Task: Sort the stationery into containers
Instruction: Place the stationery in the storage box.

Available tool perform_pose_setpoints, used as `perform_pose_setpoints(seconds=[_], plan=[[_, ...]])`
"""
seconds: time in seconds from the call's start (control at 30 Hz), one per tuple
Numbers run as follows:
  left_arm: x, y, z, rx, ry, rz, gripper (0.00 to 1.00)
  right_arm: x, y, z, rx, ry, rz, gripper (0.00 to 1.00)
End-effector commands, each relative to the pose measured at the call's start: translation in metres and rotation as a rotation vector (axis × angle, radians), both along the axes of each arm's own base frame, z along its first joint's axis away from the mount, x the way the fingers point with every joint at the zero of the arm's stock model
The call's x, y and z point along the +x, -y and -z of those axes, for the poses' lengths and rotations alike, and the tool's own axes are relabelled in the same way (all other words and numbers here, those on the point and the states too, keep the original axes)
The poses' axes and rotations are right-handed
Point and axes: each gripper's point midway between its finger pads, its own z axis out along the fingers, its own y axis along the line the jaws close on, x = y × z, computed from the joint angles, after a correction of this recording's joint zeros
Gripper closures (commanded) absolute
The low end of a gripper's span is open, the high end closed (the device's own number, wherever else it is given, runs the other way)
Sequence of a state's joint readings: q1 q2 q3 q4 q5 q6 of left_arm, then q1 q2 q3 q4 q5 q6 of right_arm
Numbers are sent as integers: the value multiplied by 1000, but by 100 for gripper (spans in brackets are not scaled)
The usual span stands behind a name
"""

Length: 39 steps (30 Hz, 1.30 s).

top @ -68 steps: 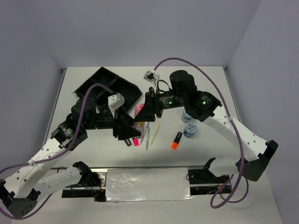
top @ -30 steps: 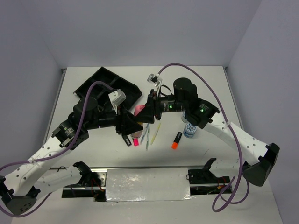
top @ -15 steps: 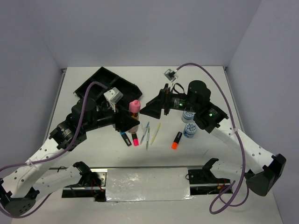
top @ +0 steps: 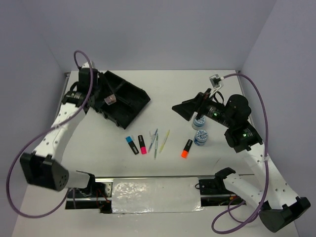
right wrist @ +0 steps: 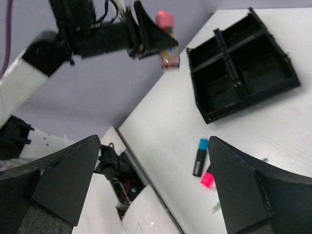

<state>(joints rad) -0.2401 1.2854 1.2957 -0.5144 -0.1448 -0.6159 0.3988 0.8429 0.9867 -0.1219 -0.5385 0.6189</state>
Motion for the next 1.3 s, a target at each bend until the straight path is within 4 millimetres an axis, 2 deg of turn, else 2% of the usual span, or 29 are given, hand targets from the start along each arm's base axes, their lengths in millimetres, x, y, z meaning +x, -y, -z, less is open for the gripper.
perform_pose_setpoints(seconds=[0.0, 0.07, 0.1, 0.17, 0.2, 0.27, 0.3, 0.37, 0.53, 0.63, 0.73, 0.93, 1.03, 1.07, 1.23, 1.27], plan=[[61, -43, -13, -65, 52, -279, 100, 6, 16, 10, -86, 8, 95, 0], [89, -55, -7, -79, 40, -345, 100, 6, 19, 20, -110, -11, 106, 0], [116, -56, -3, -84, 35, -365, 100, 6, 21, 22, -122, -3, 113, 0], [142, -63, 3, -108, 28, -400, 100, 5, 22, 29, -142, -12, 113, 0], [167, -61, 5, -129, 54, -394, 100, 4, 23, 31, -156, -4, 108, 0], [195, -69, 16, -158, 66, -416, 100, 4, 23, 33, -174, 2, 107, 0], [201, -79, 22, -161, 61, -470, 100, 4, 24, 34, -188, 4, 108, 0], [217, -87, 32, -167, 73, -491, 100, 3, 23, 36, -191, 8, 94, 0], [237, -95, 37, -206, 118, -484, 100, 3, 15, 43, -207, 29, 33, 0], [238, -97, 43, -204, 116, -487, 94, 9, 12, 52, -212, 10, 30, 0], [244, -93, 60, -211, 97, -454, 89, 12, 6, 58, -199, -2, 10, 0], [254, -85, 84, -220, 50, -410, 88, 21, 3, 69, -211, -27, 9, 0], [254, -87, 84, -222, 49, -425, 75, 21, 2, 69, -207, -27, 2, 0], [253, -87, 84, -223, 49, -423, 66, 21, 2, 69, -208, -24, 2, 0], [250, -85, 80, -239, 47, -415, 36, 25, 1, 71, -211, -36, 4, 0], [250, -83, 77, -245, 52, -401, 11, 26, 0, 70, -208, -33, 3, 0]])
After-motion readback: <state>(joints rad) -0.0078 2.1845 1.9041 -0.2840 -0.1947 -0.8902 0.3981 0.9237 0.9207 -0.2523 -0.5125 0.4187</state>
